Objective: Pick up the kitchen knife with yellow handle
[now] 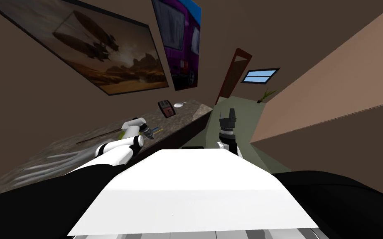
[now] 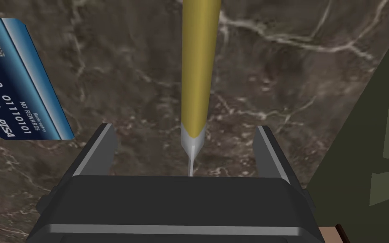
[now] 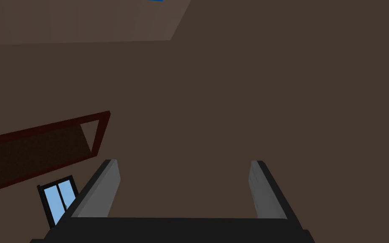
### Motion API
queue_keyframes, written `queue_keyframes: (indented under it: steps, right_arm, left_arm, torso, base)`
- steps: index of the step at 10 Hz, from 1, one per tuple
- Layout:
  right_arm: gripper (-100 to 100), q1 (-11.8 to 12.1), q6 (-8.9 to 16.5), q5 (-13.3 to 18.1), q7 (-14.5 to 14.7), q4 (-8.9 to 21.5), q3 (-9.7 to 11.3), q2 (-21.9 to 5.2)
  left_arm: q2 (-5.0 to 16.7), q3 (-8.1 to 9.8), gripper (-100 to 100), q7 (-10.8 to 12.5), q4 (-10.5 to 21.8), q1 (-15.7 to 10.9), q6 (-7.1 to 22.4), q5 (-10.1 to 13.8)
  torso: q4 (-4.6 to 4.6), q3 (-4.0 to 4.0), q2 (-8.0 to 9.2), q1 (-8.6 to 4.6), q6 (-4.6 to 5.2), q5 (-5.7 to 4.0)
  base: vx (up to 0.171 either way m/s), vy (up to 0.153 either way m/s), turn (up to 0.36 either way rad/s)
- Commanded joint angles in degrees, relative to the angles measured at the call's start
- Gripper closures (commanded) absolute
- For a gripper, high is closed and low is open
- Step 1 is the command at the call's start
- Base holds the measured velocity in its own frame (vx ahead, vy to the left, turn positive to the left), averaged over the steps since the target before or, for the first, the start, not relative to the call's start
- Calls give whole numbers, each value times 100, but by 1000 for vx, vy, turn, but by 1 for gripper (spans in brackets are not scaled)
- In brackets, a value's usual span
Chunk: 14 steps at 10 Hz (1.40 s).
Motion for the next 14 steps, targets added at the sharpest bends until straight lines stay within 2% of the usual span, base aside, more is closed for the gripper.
queue_keyframes:
  steps: [1, 2, 3, 4, 5, 6, 7, 8, 9, 10, 11, 12, 13, 14]
  right_arm:
    - [0, 0, 0, 0, 0, 0, 0, 0]
    - [0, -1, 0, 0, 0, 0, 0, 0]
    - [0, -1, 0, 0, 0, 0, 0, 0]
    - [0, 0, 0, 0, 0, 0, 0, 0]
    - [0, -1, 0, 0, 0, 0, 0, 0]
    - [0, -1, 0, 0, 0, 0, 0, 0]
    - [0, 1, 0, 0, 0, 0, -1, 0]
    - [0, 0, 0, 0, 0, 0, 0, 0]
    - [0, 0, 0, 0, 0, 0, -1, -1]
    - [0, 1, 0, 0, 0, 0, -1, -1]
    - [0, 0, 0, 0, 0, 0, -1, 0]
    - [0, 0, 0, 0, 0, 0, -1, -1]
    - [0, 1, 0, 0, 0, 0, -1, -1]
    - [0, 0, 0, 0, 0, 0, -1, -1]
  left_arm:
    - [222, 286, -100, 184, 52, 286, -27, -19]
    - [222, 458, -100, 184, 52, 378, -27, -19]
    - [222, 500, -100, 184, 52, 378, -27, -19]
    - [444, 722, -100, 349, 147, 596, -84, -39]
    - [444, 891, -100, 349, 147, 721, -84, -39]
    - [444, 943, -100, 349, 147, 721, -84, -39]
    - [666, 1181, -100, 514, 241, 1017, -141, -58]
    - [666, 1349, -100, 514, 241, 1064, -141, -58]
    - [666, 1386, -100, 514, 241, 1064, -141, -58]
    - [889, 1629, -100, 680, 336, 1350, -198, -77]
    - [889, 1767, -100, 680, 336, 1383, -198, -77]
    - [889, 1829, -100, 680, 336, 1407, -198, -77]
    - [1111, 2053, -100, 845, 430, 1646, -255, -96]
    - [1111, 2271, -100, 845, 369, 1750, -255, -96]
  torso:
    - [0, 0, 0, 0, 0, 0]
    - [3, 11, 24, 10, -1, 2]
    - [0, 11, 24, 21, -5, 10]
    - [-6, -4, -3, 19, -8, 10]
    - [-5, 0, 8, 24, -6, 11]
    - [-3, 5, 14, 27, -8, 12]
    - [-6, -6, -6, 23, -8, 11]
    - [-5, -1, 6, 25, -10, 11]
    - [-3, 3, 11, 30, -8, 13]
    - [-6, -4, -3, 26, -8, 12]
    - [-2, 8, 21, 24, -11, 10]
    - [-1, 8, 18, 24, -9, 11]
    - [-6, -7, -9, 25, -8, 11]
    - [-5, 0, 7, 24, -11, 11]
  base:
    - [-162, 65, -394]
    - [-163, 62, -444]
    - [-64, 25, -318]
    - [-125, 36, -441]
    - [-149, 39, -431]
    - [-74, 18, -305]
    - [-123, 17, -391]
    - [-146, 32, -411]
    - [-92, 13, -353]
    - [-182, -2, -384]
    - [-159, 0, -396]
    - [-63, -4, -372]
    - [-132, -13, -440]
    - [-158, 2, -403]
